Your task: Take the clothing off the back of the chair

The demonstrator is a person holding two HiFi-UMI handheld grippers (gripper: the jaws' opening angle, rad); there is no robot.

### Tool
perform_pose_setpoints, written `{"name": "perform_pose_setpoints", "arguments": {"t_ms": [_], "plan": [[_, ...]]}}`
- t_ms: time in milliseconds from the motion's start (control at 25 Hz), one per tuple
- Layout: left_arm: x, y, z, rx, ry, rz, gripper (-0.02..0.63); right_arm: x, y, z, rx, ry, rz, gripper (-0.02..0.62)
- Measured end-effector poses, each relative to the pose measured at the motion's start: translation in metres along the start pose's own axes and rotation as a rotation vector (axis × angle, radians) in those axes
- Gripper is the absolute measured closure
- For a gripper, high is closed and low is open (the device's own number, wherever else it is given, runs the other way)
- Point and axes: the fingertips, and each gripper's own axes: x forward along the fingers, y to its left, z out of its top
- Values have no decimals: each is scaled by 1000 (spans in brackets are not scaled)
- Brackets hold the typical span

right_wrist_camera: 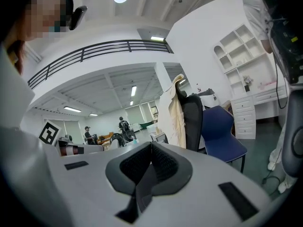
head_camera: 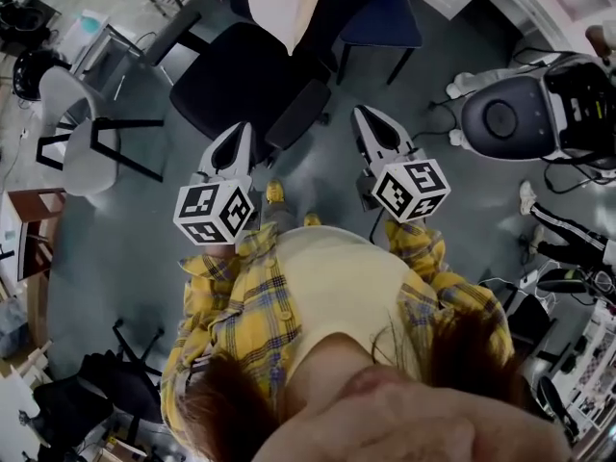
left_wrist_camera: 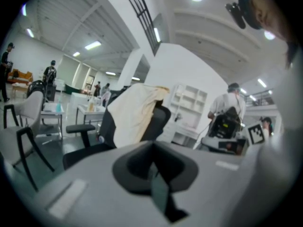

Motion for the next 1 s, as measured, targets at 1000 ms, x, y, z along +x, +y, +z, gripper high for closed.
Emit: {"name": "perform_pose_setpoints", "arguments": {"t_ms": [1000], "plan": [[57,116,56,59,14,-117,603,146,33,54,-109,-38,-60,581]]}}
